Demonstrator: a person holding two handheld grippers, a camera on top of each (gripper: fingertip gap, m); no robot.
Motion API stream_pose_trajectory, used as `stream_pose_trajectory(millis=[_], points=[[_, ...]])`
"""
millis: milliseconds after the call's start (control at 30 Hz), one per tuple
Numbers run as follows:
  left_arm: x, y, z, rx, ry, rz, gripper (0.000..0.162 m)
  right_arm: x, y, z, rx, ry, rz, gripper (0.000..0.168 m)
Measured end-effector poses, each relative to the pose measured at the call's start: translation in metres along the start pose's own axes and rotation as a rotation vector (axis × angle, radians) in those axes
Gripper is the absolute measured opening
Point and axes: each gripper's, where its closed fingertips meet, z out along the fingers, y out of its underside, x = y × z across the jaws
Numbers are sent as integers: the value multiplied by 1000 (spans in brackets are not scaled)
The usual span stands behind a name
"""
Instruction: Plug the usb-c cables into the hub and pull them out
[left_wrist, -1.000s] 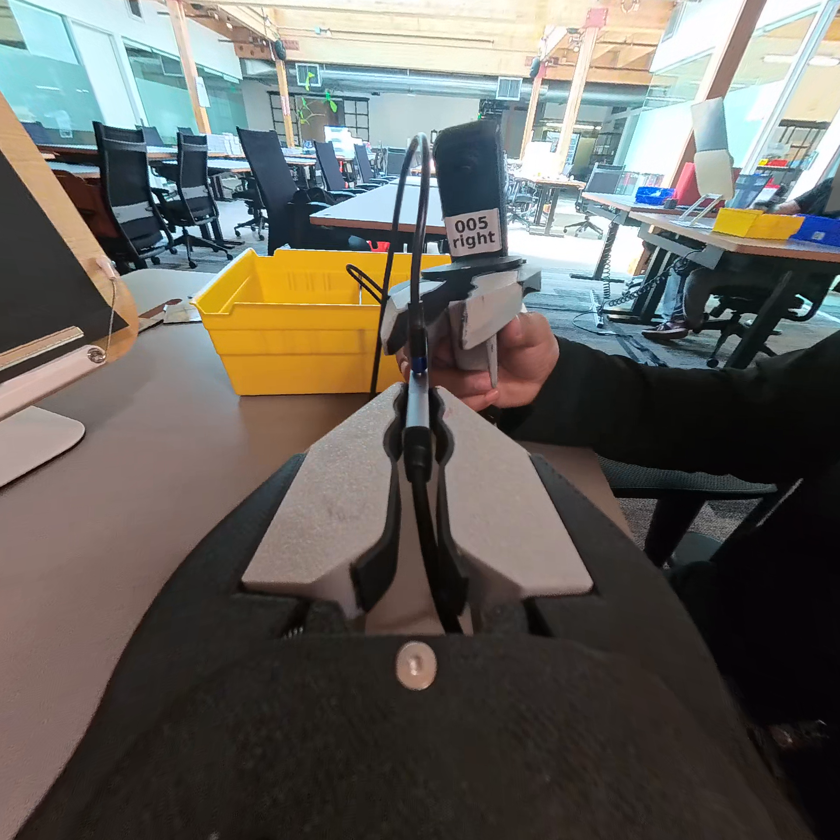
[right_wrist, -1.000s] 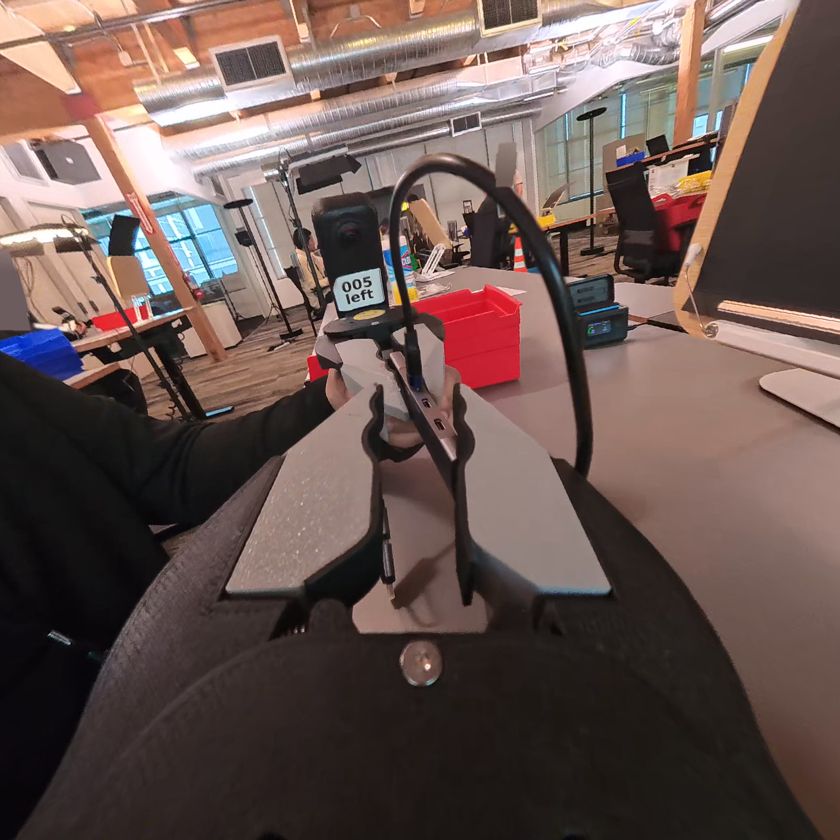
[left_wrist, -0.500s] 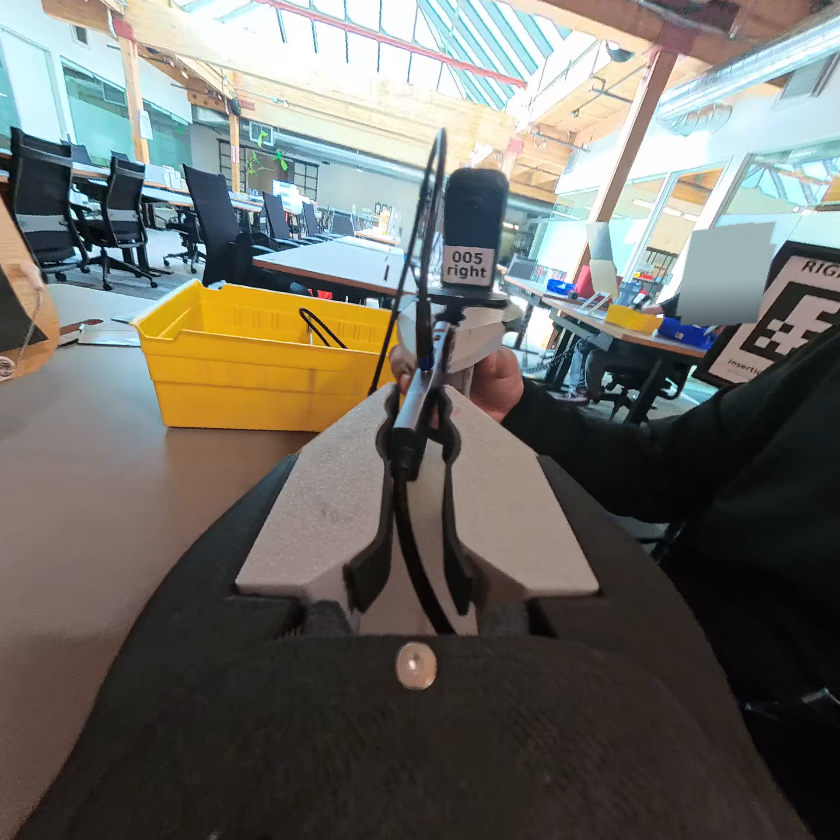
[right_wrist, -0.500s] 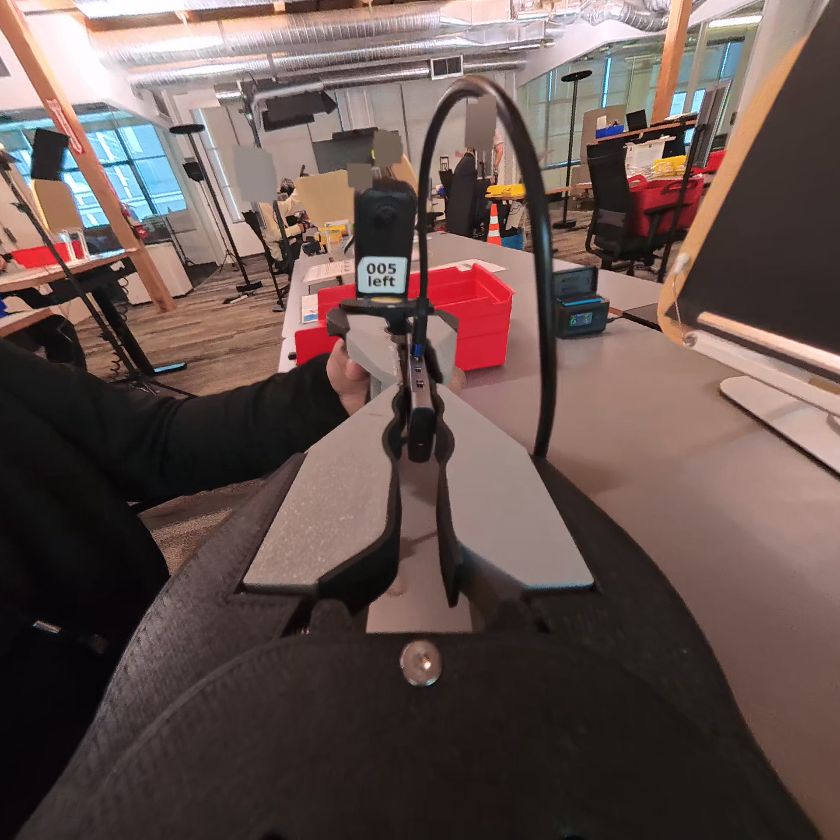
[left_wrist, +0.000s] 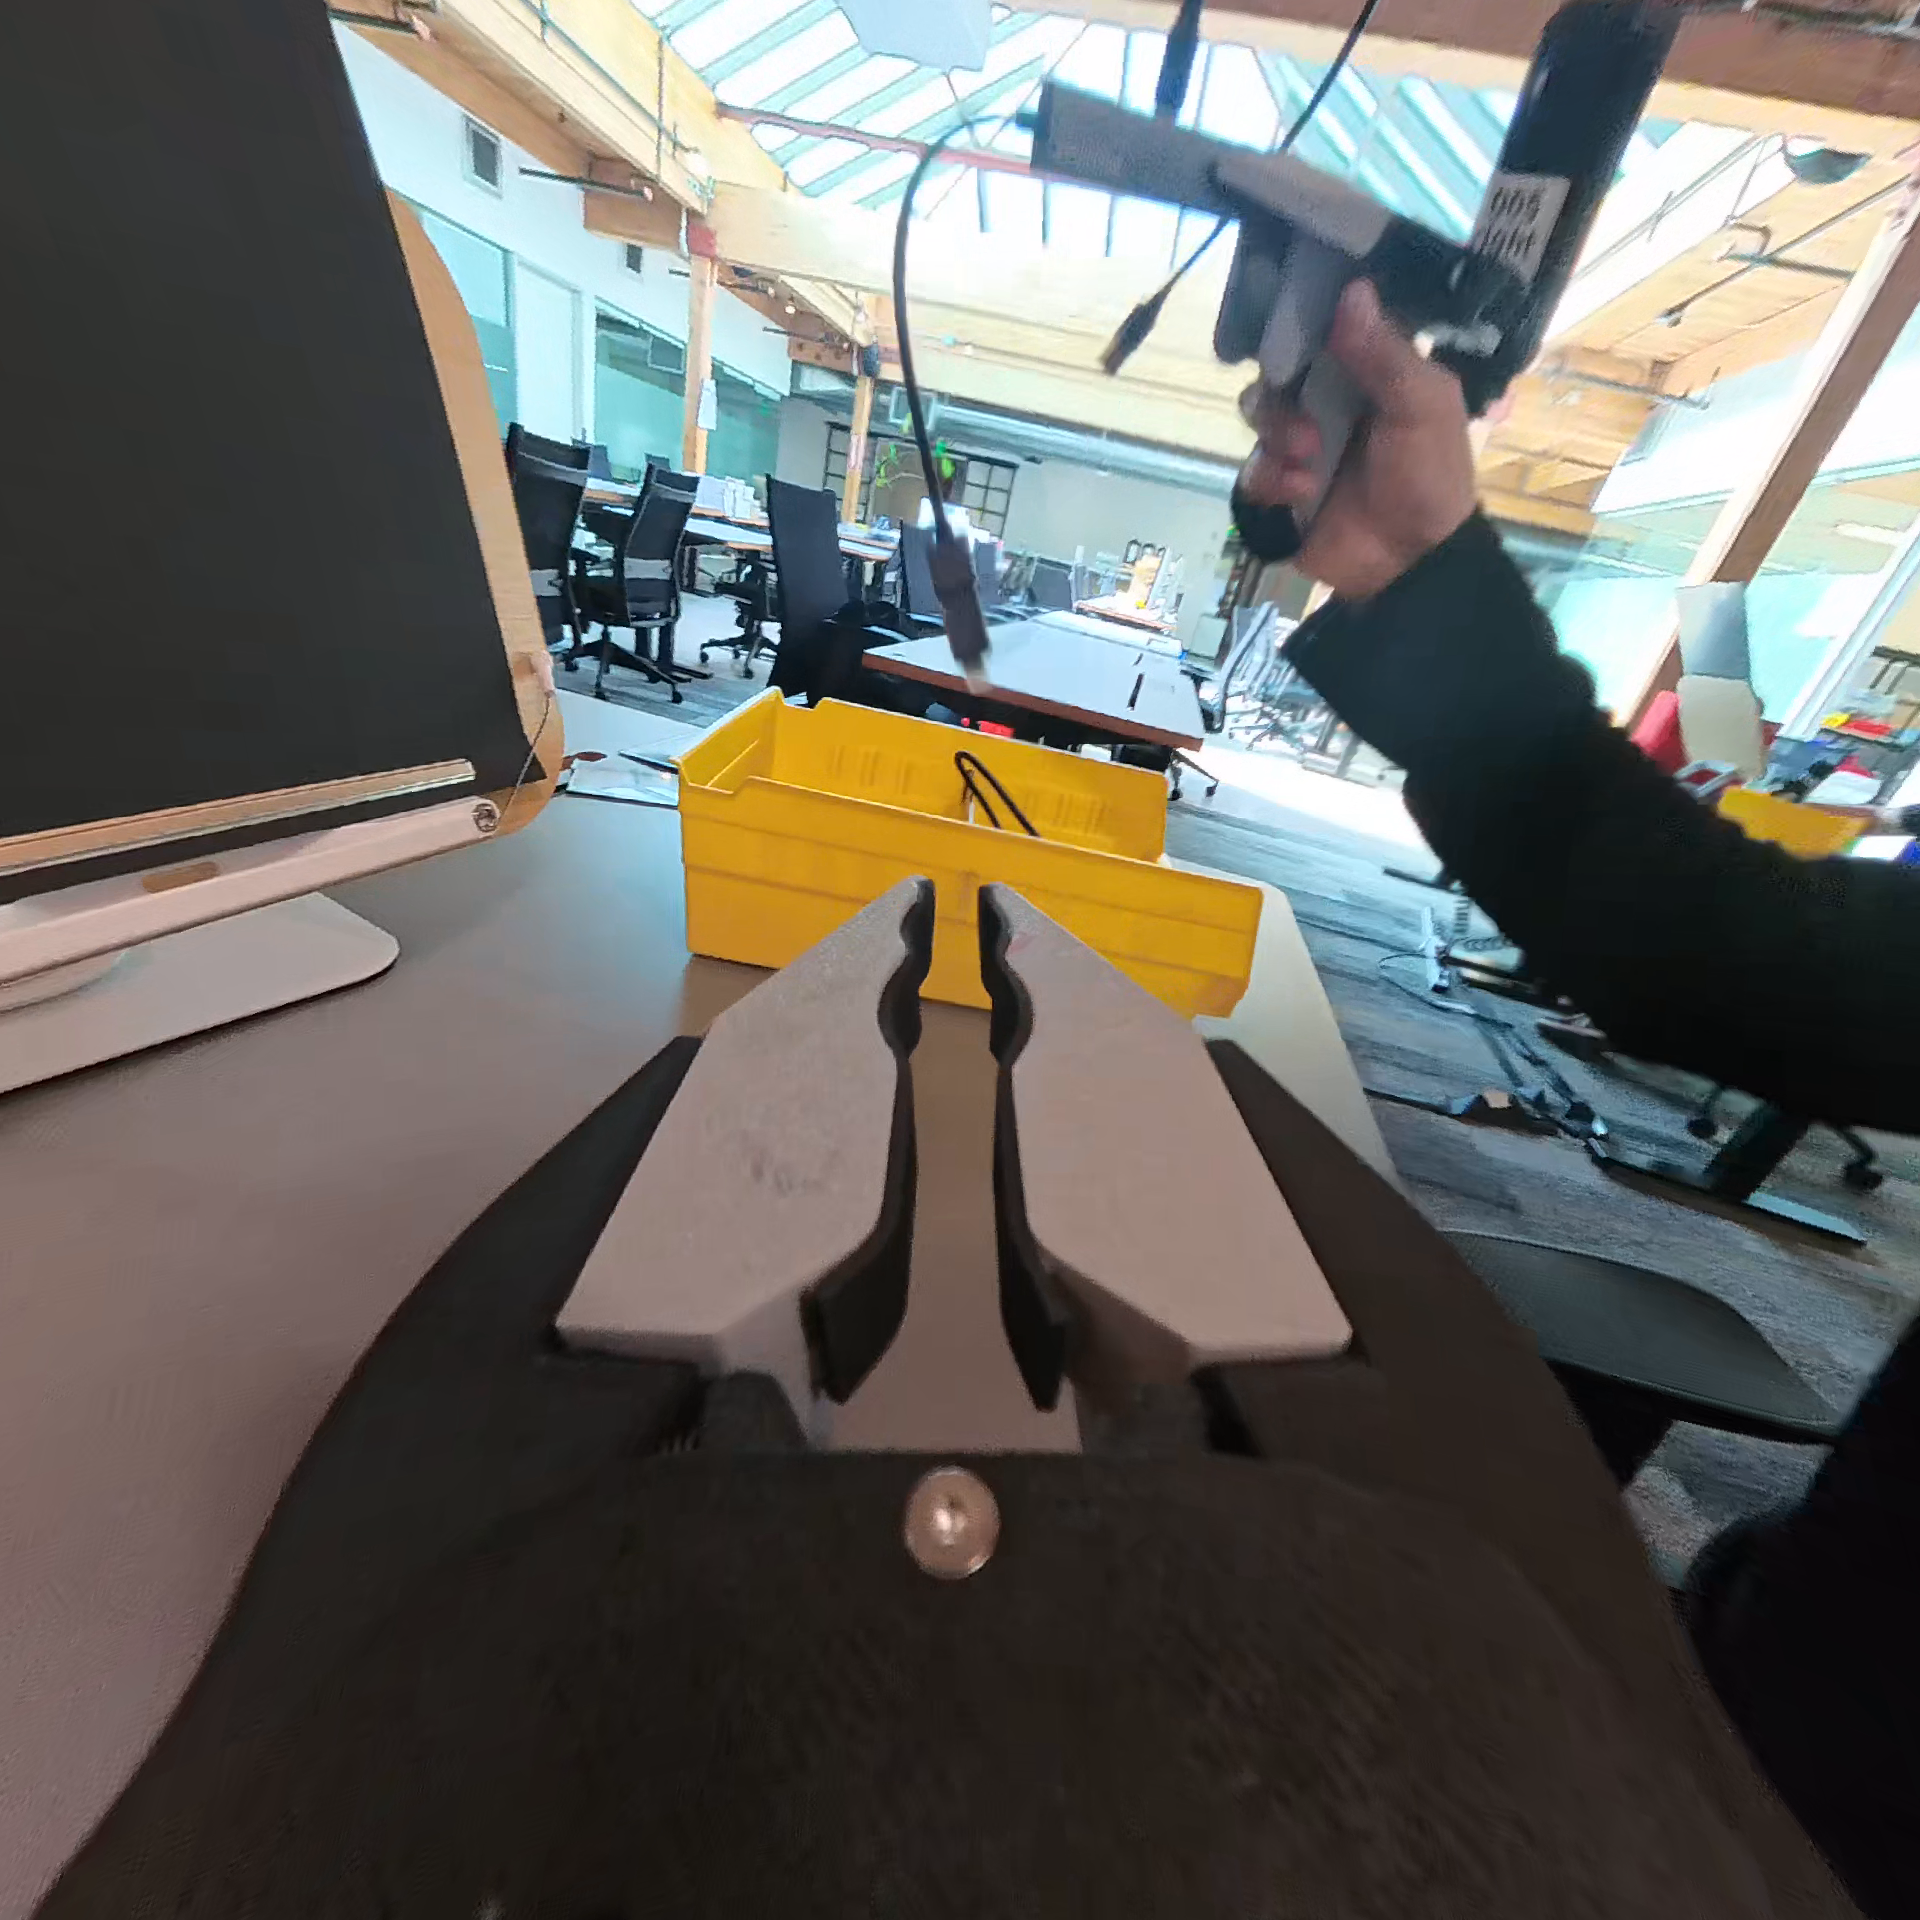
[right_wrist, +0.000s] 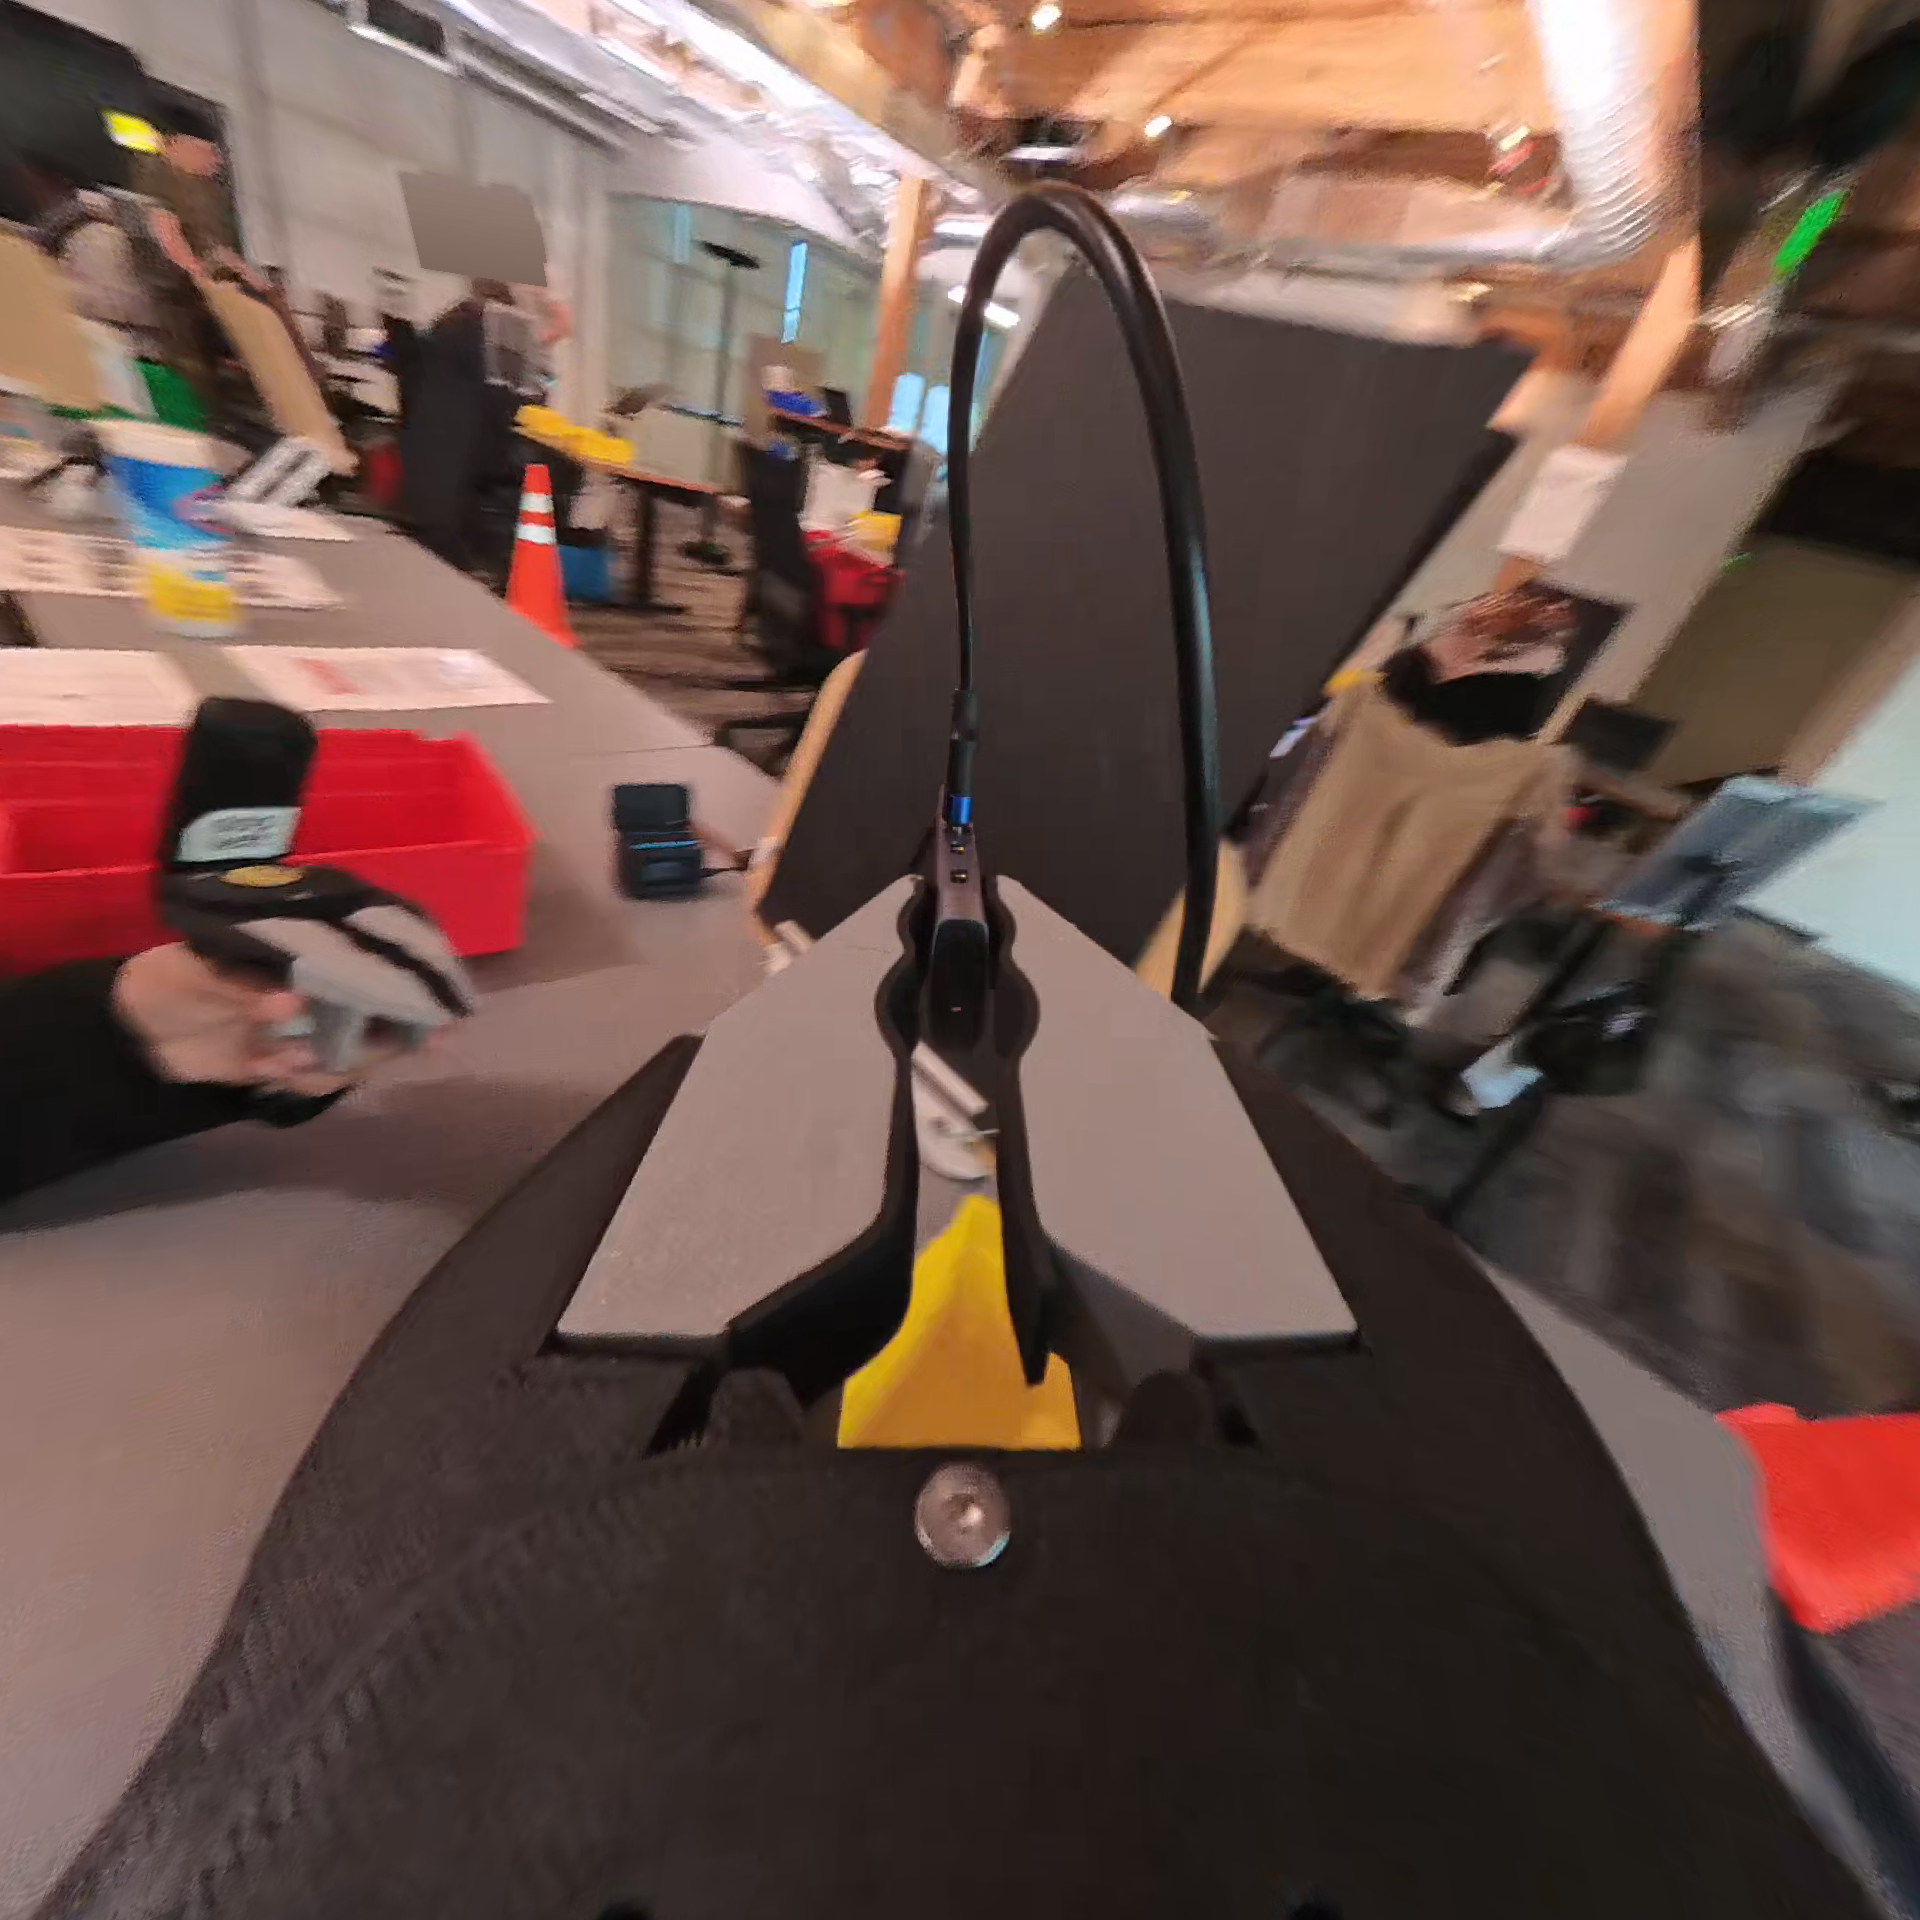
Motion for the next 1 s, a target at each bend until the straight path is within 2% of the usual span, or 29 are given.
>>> stream_pose_trajectory(millis=[100, 167, 267, 367, 467, 600, 700, 733, 800, 867, 1000], points=[[-2, 8, 4, -37, -15, 17, 5, 42, -10, -10, -44, 91, -61, 6], [-4, 15, 6, -65, -22, 20, 5, 61, 0, -8, -96, 99, -62, 6], [-6, 26, 10, -108, -32, 31, 5, 68, 32, 3, -179, 18, -9, 6], [-6, 32, 13, -139, -41, 50, 5, 66, 88, 17, -353, -76, 2, 6], [-8, 36, 14, -151, -57, 62, 4, 49, 161, 28, -583, -204, 44, 6], [-10, 44, 17, -180, -61, 63, 4, 51, 273, 23, -1037, -193, -53, 6], [-15, 54, 19, -218, -76, 64, 4, 58, 324, 13, -1283, -148, -129, 11], [-17, 57, 19, -228, -80, 61, 4, 56, 329, 14, -1297, -152, -113, 8], [-21, 61, 19, -246, -89, 52, 4, 58, 324, 18, -1269, -143, -132, 15], [-24, 63, 19, -254, -98, 50, 4, 71, 305, 24, -1175, -84, -195, 22], [-26, 62, 17, -254, -111, 53, 4, 83, 261, 19, -985, -12, -88, 45]])
